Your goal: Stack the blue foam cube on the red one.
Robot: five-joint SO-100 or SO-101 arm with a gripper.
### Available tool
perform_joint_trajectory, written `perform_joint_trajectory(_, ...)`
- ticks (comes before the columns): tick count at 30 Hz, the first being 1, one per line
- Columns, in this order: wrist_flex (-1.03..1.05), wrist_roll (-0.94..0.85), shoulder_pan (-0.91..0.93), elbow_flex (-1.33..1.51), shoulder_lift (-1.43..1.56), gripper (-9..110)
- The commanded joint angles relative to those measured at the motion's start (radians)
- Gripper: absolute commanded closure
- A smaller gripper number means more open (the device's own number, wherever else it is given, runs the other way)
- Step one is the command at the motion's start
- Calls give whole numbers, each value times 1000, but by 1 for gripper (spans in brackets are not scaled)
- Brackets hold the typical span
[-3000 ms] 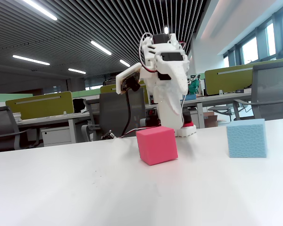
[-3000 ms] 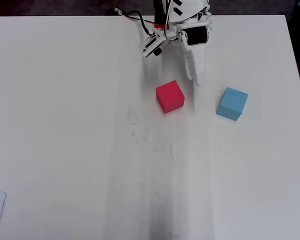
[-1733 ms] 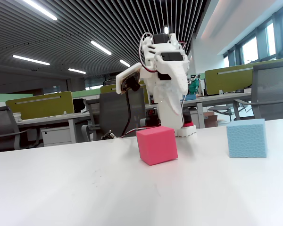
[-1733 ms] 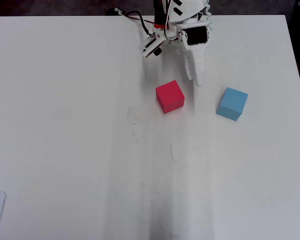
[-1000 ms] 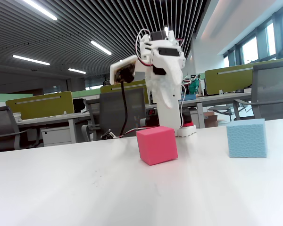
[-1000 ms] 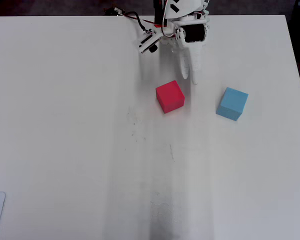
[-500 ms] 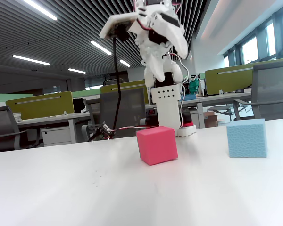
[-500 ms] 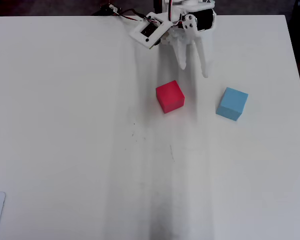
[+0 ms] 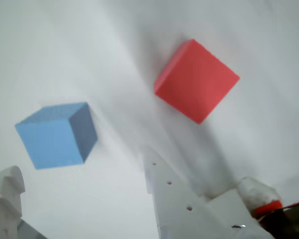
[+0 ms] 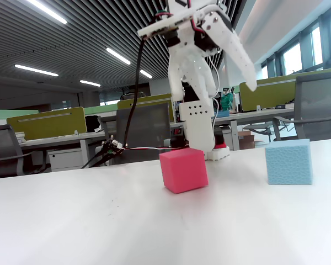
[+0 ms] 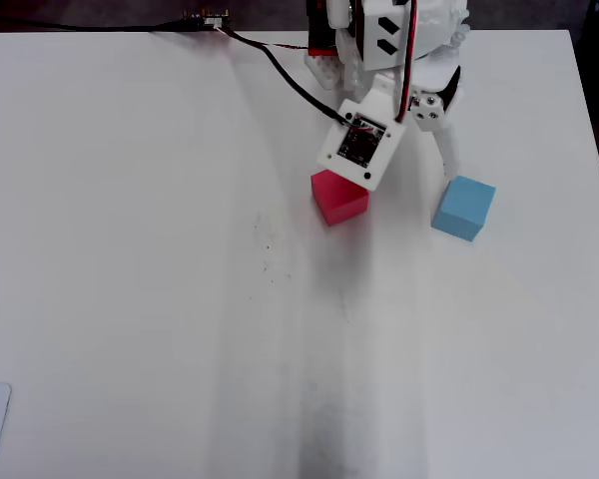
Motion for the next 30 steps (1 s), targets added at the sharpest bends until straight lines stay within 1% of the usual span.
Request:
perform_joint_trajectory(1,-5,-28,-29,-58,-52,69)
perform_joint_trajectory(7,-37,-26,-95,-83,-193,66)
perform_joint_trajectory(15,-156,-11,-135,-135,-357,65)
perform_joint_trajectory(25,-198,-3,-170,-137,-414,66)
perform_joint_trajectory(30,-170,51,-218,-140,-410,66)
